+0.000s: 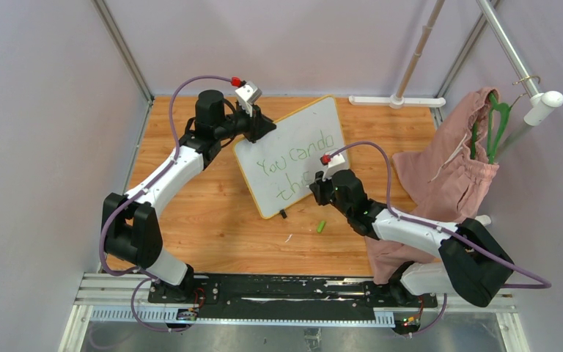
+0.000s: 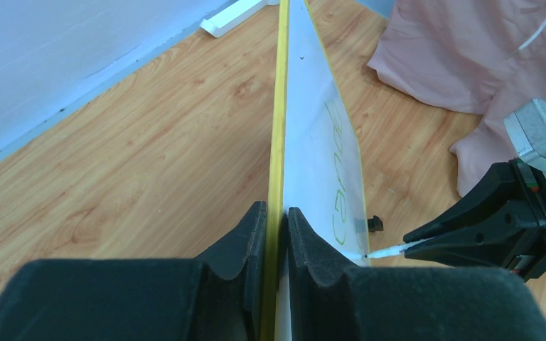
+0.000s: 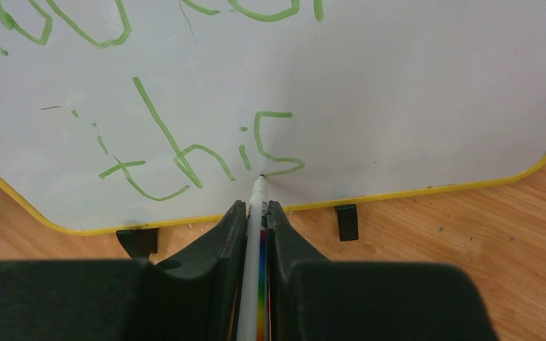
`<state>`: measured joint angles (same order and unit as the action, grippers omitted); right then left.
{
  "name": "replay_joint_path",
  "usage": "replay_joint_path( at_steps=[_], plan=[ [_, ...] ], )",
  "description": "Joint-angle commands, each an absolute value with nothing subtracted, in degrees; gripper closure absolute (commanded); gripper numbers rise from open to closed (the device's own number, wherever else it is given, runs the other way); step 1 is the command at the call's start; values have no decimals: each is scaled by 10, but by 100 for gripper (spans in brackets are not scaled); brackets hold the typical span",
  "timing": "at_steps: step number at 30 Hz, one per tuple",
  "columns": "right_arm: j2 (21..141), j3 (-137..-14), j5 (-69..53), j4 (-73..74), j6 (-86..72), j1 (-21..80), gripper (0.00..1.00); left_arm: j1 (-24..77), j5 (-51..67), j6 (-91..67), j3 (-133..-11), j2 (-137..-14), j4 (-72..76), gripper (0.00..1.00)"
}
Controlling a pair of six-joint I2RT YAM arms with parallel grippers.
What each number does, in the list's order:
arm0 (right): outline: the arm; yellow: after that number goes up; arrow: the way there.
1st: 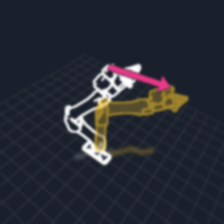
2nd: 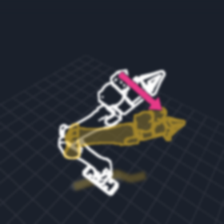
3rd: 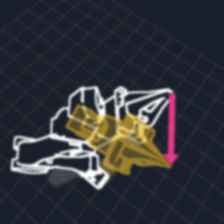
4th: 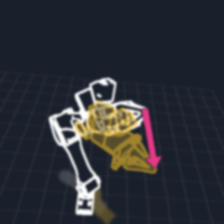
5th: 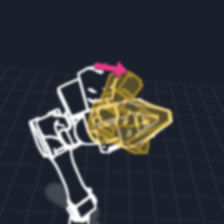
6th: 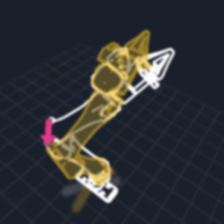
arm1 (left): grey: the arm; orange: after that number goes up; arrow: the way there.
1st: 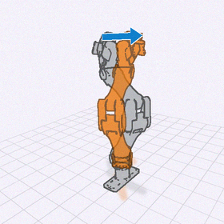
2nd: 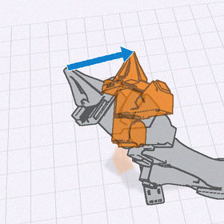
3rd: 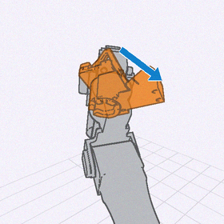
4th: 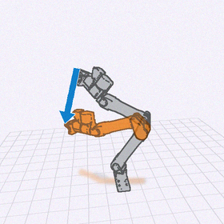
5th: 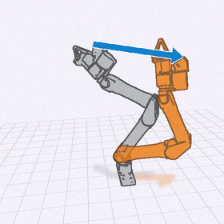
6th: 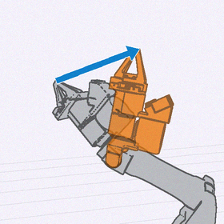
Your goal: Write a sentence on the whiteboard
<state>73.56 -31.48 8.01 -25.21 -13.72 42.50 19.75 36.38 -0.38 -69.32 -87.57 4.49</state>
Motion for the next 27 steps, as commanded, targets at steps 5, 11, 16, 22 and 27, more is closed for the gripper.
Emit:
replay_joint_path(
  at_steps=[5, 11, 16, 22, 27],
  plan=[
    [740, -324, 74, -247, -141, 435, 100, 229, 389, -1, -673, -882, -17, 100],
    [716, -326, 82, -227, -140, 435, 100, 229, 388, -1, -673, -884, -18, 100],
    [672, -325, 86, -194, -136, 434, 100, 229, 383, 12, -674, -883, -24, 100],
    [604, -313, 121, -151, -124, 431, 100, 229, 378, 17, -675, -883, -29, 100],
    [570, -284, 114, -148, -153, 375, 100, 229, 377, 18, -674, -882, -29, 100]
  ],
)
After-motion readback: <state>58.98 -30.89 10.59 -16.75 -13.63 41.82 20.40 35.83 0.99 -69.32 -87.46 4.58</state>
